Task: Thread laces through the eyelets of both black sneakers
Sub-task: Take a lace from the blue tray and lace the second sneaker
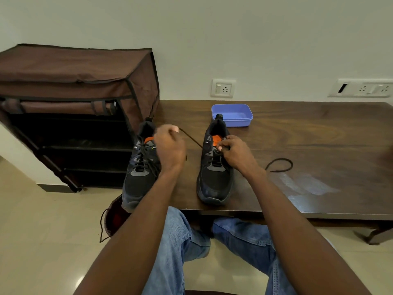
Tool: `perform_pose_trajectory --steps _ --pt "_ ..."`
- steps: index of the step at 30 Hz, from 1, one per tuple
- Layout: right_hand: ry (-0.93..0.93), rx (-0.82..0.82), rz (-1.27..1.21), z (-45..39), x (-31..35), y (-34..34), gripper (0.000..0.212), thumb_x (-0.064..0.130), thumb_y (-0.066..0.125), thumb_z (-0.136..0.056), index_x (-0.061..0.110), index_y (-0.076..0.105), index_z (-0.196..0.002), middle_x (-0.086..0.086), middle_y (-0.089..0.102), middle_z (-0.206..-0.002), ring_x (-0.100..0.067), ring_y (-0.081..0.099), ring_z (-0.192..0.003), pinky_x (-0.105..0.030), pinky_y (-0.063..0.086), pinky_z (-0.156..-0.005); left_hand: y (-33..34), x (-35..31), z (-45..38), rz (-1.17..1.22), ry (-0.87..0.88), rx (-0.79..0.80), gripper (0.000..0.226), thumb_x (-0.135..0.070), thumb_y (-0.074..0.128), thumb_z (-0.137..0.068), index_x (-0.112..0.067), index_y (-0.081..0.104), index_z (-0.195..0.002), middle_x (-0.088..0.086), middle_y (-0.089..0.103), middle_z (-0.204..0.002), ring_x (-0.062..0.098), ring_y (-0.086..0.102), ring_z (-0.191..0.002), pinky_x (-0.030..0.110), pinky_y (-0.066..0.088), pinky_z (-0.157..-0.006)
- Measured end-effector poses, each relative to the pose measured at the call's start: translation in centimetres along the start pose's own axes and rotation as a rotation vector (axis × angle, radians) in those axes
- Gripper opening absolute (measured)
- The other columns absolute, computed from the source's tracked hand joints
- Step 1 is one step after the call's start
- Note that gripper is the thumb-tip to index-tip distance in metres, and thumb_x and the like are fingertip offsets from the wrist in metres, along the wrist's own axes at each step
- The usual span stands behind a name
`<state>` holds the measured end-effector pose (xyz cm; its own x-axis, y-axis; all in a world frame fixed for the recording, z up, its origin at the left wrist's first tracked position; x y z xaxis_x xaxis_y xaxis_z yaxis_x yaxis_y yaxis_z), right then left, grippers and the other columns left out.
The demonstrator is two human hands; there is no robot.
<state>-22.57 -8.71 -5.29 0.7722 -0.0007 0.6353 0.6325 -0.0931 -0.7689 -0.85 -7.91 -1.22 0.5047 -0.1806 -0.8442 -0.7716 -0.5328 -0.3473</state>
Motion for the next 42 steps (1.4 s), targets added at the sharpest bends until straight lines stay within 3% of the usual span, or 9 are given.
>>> perform_pose_trajectory --steps 2,4,8,11,13,23,28,33,42 --pt "0.005 0.006 -0.007 -0.1 -0.1 0.1 0.023 0.019 0.059 -0.098 0.016 0.073 -0.117 0.003 0.056 -0.123 -0.019 0.055 -0.111 -0.039 0.05 -0.096 -3.3 0.8 -0.3 0.138 -0.076 -0.367 0.016 -0.002 0.049 -0.092 0.001 0.063 -0.1 0.018 0.06 -0.105 0.025 0.052 -0.096 0.01 0.033 -0.078" --pt "-0.002 0.002 0.007 0.0 -0.1 -0.1 0.024 0.019 0.059 -0.098 0.016 0.073 -0.117 0.003 0.056 -0.122 -0.019 0.055 -0.11 -0.037 0.049 -0.094 -4.3 1.1 -0.3 0.044 -0.106 -0.447 0.02 0.0 0.051 -0.09 0.0 0.062 -0.107 0.018 0.058 -0.114 0.03 0.051 -0.106 0.013 0.032 -0.084" --pt "-0.001 0.001 -0.002 0.0 0.0 0.0 0.025 0.017 0.059 -0.098 0.014 0.072 -0.119 0.002 0.056 -0.123 -0.019 0.055 -0.109 -0.035 0.048 -0.091 0.9 0.7 -0.1 -0.243 0.138 0.12 0.034 -0.008 0.065 -0.087 -0.01 0.066 -0.121 0.005 0.065 -0.122 0.024 0.053 -0.121 0.034 0.04 -0.106" --pt "-0.004 -0.013 -0.024 0.1 -0.1 -0.1 0.023 0.014 0.058 -0.097 0.016 0.074 -0.114 0.003 0.056 -0.119 -0.017 0.056 -0.106 -0.03 0.043 -0.082 5.5 0.5 2.1 -0.321 0.197 0.618 0.013 -0.024 0.071 -0.089 -0.021 0.076 -0.101 -0.004 0.073 -0.098 0.012 0.065 -0.095 0.04 0.053 -0.091" --pt "-0.004 -0.018 -0.026 0.2 -0.1 -0.2 0.024 0.014 0.057 -0.098 0.016 0.074 -0.115 0.003 0.056 -0.12 -0.016 0.055 -0.106 -0.029 0.042 -0.084 6.4 0.4 3.0 -0.334 0.161 0.734 0.011 -0.02 0.068 -0.092 -0.024 0.073 -0.083 -0.006 0.069 -0.082 0.011 0.062 -0.08 0.041 0.053 -0.085" --pt "0.015 -0.005 -0.033 0.2 0.0 -0.5 0.023 0.013 0.054 -0.099 0.015 0.073 -0.111 0.001 0.057 -0.119 -0.02 0.057 -0.105 -0.038 0.05 -0.087 0.3 1.5 -0.1 -0.237 -0.029 0.061 0.015 -0.006 0.051 -0.094 -0.009 0.065 -0.096 0.01 0.064 -0.101 0.025 0.056 -0.099 0.038 0.048 -0.084" --pt "0.0 0.012 0.023 0.3 0.2 -0.1 0.022 0.017 0.057 -0.097 0.016 0.072 -0.114 0.001 0.055 -0.122 -0.019 0.055 -0.109 -0.038 0.049 -0.092 3.3 1.0 0.7 -0.225 0.091 0.398 0.017 -0.016 0.066 -0.092 -0.009 0.072 -0.107 0.004 0.069 -0.108 0.019 0.06 -0.104 0.033 0.05 -0.091" --pt "-0.012 0.017 0.059 0.5 0.4 0.0 0.019 0.019 0.062 -0.095 0.02 0.071 -0.111 0.001 0.053 -0.128 -0.019 0.053 -0.114 -0.037 0.049 -0.095 6.4 0.4 3.8 -0.253 0.045 0.825 0.015 -0.027 0.064 -0.096 -0.018 0.064 -0.084 -0.006 0.061 -0.078 0.005 0.052 -0.069 0.014 0.036 -0.055" --pt "0.0 -0.002 0.038 1.1 0.8 0.1 0.021 0.016 0.062 -0.095 0.021 0.068 -0.114 0.0 0.05 -0.132 -0.021 0.053 -0.118 -0.036 0.05 -0.095 5.6 0.8 3.4 -0.241 -0.051 0.76 0.019 -0.018 0.058 -0.098 -0.012 0.063 -0.081 0.0 0.061 -0.073 0.014 0.054 -0.069 0.028 0.04 -0.059"
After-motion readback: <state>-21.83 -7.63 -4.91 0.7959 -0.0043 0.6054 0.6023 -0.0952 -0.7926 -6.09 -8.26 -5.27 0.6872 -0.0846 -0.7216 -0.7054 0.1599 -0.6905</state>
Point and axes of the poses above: each hand's wrist, its own z-axis away from the middle knuckle, its own y-axis out of the palm, x = y × z, the point moved 6 cm from there along -z, towards the middle knuckle
